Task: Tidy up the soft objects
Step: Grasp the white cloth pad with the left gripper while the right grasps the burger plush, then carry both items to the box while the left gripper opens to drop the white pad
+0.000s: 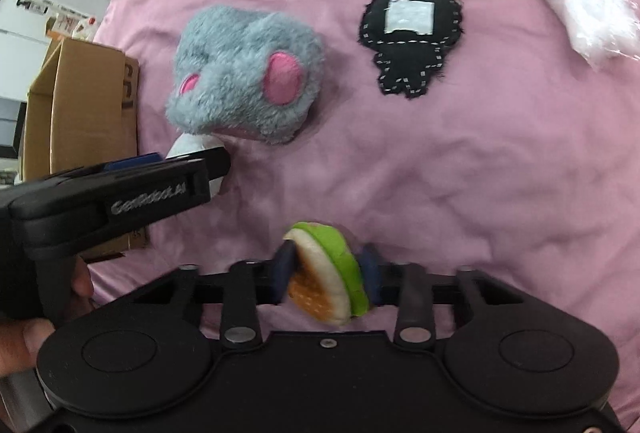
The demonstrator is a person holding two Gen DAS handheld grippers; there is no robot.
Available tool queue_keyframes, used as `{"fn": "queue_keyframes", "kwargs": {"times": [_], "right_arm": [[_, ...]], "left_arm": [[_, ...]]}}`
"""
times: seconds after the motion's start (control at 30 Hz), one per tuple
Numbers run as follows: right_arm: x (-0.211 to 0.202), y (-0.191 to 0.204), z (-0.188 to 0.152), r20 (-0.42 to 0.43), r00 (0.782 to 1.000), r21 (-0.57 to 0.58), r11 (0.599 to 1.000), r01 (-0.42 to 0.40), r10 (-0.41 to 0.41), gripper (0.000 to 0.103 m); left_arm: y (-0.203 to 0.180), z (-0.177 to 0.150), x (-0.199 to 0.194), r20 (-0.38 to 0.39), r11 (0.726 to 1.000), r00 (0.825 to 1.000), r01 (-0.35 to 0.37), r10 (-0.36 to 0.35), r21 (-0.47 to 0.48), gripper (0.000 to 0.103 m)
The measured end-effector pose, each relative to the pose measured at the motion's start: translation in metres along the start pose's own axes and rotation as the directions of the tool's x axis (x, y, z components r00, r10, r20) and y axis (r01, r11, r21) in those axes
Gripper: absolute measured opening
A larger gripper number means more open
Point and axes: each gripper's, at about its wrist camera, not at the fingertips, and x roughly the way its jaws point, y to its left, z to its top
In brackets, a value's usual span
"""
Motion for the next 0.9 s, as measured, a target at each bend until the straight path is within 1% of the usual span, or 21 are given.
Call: {"fn": "queue_keyframes", "kwargs": {"times": [0.03,0.13,0.23,0.4,0.5,0.57,0.7,0.83,0.9], "right_arm": [[0.0,0.0,-0.001,0.006,1.0,-0.001,1.0,0.0,0.0,0.025],[-0.005,-0.006,-0.001,0.025,0.999,0.032,0.999,-0.023,0.022,0.021],[-0.012,-0.014,-0.002,0.057,0.998,0.084,0.996,-0.043,0.038,0.02],[-0.025,-0.022,-0.008,0.13,0.991,0.127,0.991,-0.041,0.024,0.019],[-0.035,-0.025,-0.013,0.181,0.983,0.145,0.989,-0.035,0.008,0.019],[-0.037,-0.025,-0.014,0.207,0.978,0.151,0.987,-0.044,0.011,0.019],[-0.043,-0.024,-0.016,0.246,0.969,0.17,0.984,-0.047,0.004,0.019],[-0.049,-0.019,-0.019,0.29,0.957,0.171,0.985,-0.033,-0.018,0.019],[-0.054,-0.017,-0.022,0.313,0.949,0.169,0.986,-0.012,-0.043,0.019]], "left_arm": [[0.003,-0.001,0.002,-0.01,1.0,1.0,0.01,-0.01,-0.017,0.047],[0.004,-0.004,-0.001,0.006,1.0,1.0,0.019,-0.019,-0.012,0.046],[0.005,-0.007,-0.008,0.013,0.999,0.999,0.033,-0.033,-0.012,0.046],[0.009,-0.012,-0.025,0.042,0.999,0.998,0.046,-0.046,0.002,0.046],[0.009,-0.01,-0.034,0.063,0.999,0.997,0.051,-0.052,0.01,0.046],[0.011,-0.011,-0.042,0.077,0.998,0.995,0.057,-0.058,0.012,0.046],[0.016,-0.011,-0.054,0.105,0.998,0.993,0.056,-0.058,0.021,0.046],[0.023,-0.014,-0.067,0.129,0.998,0.989,0.065,-0.067,0.018,0.046],[0.027,-0.017,-0.073,0.142,0.997,0.987,0.071,-0.073,0.016,0.046]]}}
